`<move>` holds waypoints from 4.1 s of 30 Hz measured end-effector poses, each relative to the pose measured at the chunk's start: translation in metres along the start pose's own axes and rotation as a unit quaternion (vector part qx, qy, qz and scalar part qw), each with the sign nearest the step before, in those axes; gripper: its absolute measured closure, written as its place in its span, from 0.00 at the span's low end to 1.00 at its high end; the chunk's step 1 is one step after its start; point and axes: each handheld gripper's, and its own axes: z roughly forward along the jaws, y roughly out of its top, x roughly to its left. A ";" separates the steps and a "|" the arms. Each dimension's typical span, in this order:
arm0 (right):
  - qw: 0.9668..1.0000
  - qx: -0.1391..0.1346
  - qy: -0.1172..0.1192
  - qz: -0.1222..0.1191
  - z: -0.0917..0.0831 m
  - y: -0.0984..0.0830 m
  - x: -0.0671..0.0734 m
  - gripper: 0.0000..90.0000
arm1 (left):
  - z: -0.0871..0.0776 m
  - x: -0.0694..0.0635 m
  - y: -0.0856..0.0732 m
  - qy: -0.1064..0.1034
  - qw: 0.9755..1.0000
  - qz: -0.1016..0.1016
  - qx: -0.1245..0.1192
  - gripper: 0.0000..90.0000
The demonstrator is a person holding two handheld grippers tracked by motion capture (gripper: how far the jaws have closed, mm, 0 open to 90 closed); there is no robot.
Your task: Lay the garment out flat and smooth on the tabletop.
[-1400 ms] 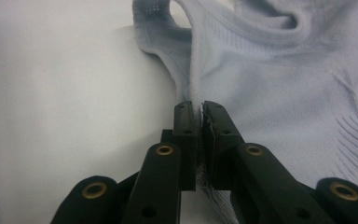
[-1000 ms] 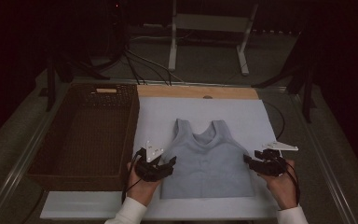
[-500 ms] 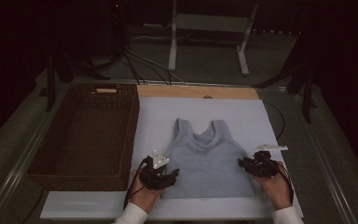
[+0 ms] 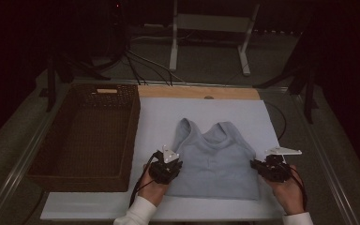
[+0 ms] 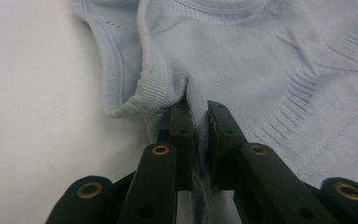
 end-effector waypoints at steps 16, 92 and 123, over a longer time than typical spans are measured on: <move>0.999 -0.002 -0.003 0.032 -0.013 -0.017 -0.015 0.95 | 0.002 -0.013 0.002 -0.021 1.000 0.009 0.003 0.92; 0.997 0.035 0.067 -0.009 -0.022 -0.049 0.031 0.95 | -0.054 -0.010 -0.051 -0.074 0.997 -0.004 0.038 0.93; 0.998 -0.059 0.001 0.012 -0.025 -0.038 0.024 0.15 | -0.047 0.001 -0.021 -0.034 0.996 -0.020 -0.077 0.00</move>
